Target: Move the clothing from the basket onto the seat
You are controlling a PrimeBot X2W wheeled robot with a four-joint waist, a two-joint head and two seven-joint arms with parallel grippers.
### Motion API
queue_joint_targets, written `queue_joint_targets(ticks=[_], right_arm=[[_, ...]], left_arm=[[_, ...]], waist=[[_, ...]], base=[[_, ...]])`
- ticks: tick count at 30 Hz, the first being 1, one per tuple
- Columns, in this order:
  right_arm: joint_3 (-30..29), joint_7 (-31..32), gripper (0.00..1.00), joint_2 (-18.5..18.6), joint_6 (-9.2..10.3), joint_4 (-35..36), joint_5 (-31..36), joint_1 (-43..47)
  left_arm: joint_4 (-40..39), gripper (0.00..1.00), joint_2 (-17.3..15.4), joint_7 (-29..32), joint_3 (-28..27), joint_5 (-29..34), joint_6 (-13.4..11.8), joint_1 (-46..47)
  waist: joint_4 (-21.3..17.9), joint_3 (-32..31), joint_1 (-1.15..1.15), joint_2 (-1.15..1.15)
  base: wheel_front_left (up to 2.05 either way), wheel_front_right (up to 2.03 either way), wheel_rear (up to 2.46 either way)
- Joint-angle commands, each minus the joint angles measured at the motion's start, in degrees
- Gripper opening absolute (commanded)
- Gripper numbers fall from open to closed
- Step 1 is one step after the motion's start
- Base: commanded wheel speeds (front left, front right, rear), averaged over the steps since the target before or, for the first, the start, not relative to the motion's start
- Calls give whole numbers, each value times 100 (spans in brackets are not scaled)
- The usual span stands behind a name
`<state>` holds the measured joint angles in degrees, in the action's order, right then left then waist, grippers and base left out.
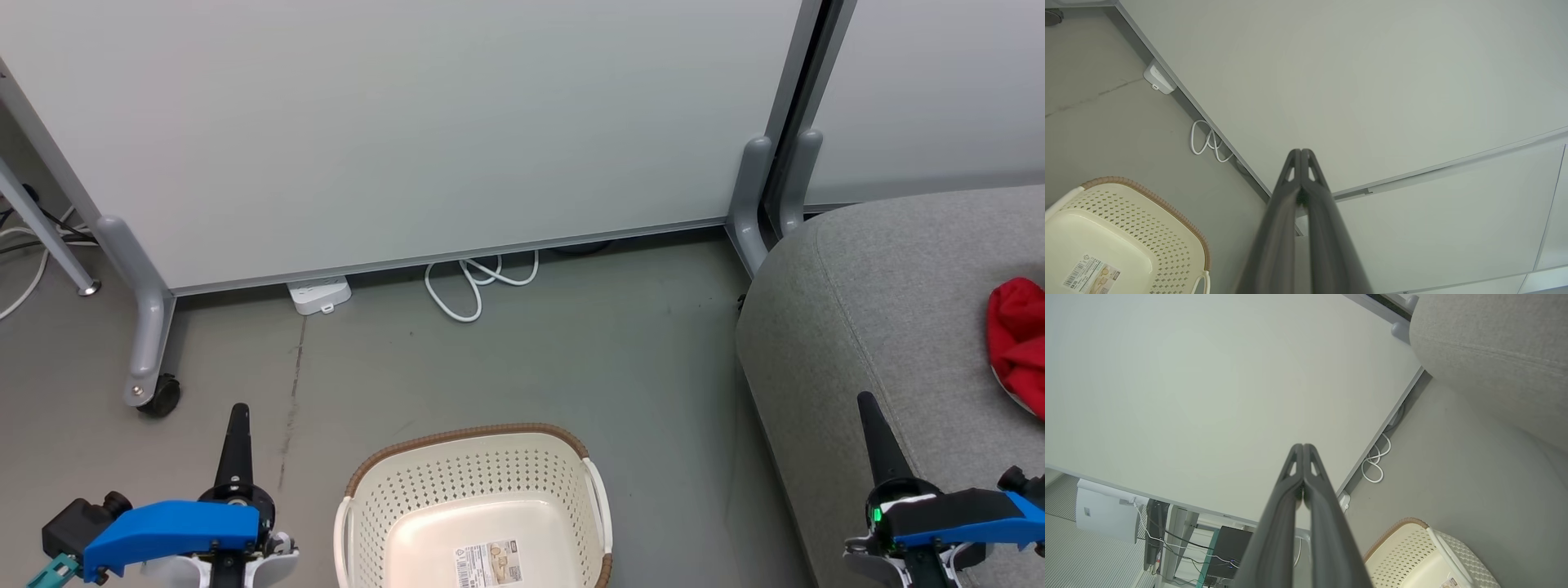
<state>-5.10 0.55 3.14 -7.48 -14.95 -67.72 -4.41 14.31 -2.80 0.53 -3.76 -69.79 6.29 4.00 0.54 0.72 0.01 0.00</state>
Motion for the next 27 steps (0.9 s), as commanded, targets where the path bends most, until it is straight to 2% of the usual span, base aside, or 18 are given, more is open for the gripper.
queue_joint_targets(ticks=[1, 27], right_arm=[[-17, 44, 0, -8, -2, 68, -145, -112], [-95, 376, 0, -21, -2, 88, -1491, -172]], left_arm=[[-60, 0, -12, 48, -48, -116, 40, 142], [-47, 0, -13, 378, -194, -1354, 93, 212]], waist=[[-1, -1, 0, 0], [-29, -29, -1, 0]], base=[[0, 0, 0], [0, 0, 0]])
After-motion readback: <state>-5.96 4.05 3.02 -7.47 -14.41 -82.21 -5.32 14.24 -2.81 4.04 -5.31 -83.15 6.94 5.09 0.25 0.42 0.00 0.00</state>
